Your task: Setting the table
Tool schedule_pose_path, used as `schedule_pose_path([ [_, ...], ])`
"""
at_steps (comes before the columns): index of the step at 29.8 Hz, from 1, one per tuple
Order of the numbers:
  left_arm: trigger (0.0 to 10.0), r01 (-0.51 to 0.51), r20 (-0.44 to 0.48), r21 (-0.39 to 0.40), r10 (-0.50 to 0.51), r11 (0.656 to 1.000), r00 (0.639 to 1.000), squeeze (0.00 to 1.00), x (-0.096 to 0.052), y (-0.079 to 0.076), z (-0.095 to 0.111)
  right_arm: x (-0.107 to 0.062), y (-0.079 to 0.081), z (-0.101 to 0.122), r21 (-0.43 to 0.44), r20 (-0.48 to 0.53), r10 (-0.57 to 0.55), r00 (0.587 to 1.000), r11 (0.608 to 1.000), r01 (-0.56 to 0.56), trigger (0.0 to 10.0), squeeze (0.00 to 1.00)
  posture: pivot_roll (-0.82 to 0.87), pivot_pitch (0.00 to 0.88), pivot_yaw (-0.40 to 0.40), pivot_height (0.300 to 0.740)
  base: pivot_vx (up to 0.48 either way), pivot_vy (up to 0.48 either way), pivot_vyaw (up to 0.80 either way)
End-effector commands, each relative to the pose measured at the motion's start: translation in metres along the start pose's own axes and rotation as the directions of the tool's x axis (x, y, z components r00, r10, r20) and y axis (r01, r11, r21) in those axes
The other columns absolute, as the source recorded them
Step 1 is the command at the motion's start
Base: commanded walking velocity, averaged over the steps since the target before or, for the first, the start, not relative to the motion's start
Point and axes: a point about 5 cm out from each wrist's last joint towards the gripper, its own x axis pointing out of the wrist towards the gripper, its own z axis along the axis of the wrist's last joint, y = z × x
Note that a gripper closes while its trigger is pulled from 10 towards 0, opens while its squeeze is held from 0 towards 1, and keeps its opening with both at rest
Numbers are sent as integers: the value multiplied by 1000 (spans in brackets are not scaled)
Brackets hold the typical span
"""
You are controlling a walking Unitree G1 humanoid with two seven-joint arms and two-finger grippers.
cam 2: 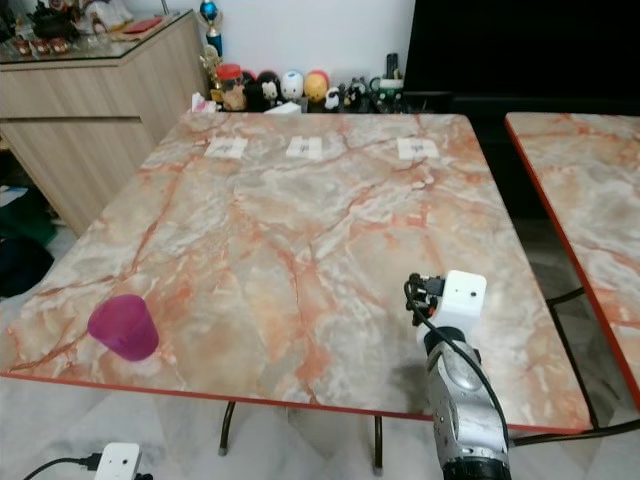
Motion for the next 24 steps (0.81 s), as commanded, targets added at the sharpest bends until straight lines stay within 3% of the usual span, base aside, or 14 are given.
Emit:
schedule_pose_path([
  [1,10000,-4,-4,7,4,1000,1000,0,-1,2,-2,-3,1,-2,-25,-40,-13,999,1000,12,10000,902,0,2,22,740,0,0,0],
  [2,10000,-4,-4,7,4,1000,1000,0,-1,2,-2,-5,-2,-6,-30,-73,-35,997,999,33,10000,0,-1,4,22,740,0,0,0],
  [8,10000,-2,-6,7,2,1000,1000,0,-1,2,-2,-8,-5,-18,29,-194,-61,979,997,67,10000,0,-2,1,20,740,0,0,0],
  [24,10000,2,-17,7,-2,1000,1000,0,-2,1,-5,-11,-13,-25,30,-279,-106,954,992,119,10000,0,0,3,19,740,0,0,0],
])
